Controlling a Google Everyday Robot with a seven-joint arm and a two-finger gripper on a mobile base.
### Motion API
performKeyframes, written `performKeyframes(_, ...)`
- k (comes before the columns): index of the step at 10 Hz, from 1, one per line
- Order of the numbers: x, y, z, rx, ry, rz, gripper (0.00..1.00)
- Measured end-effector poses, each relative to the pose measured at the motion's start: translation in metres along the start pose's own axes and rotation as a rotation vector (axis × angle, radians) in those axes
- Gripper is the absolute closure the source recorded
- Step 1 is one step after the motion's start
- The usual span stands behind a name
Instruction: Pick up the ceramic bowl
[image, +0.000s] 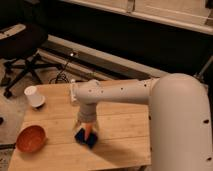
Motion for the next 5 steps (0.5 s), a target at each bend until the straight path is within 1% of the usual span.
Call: performKeyframes(5, 0.0001, 0.0000, 0.0000, 0.000, 0.000, 0.000, 0.20)
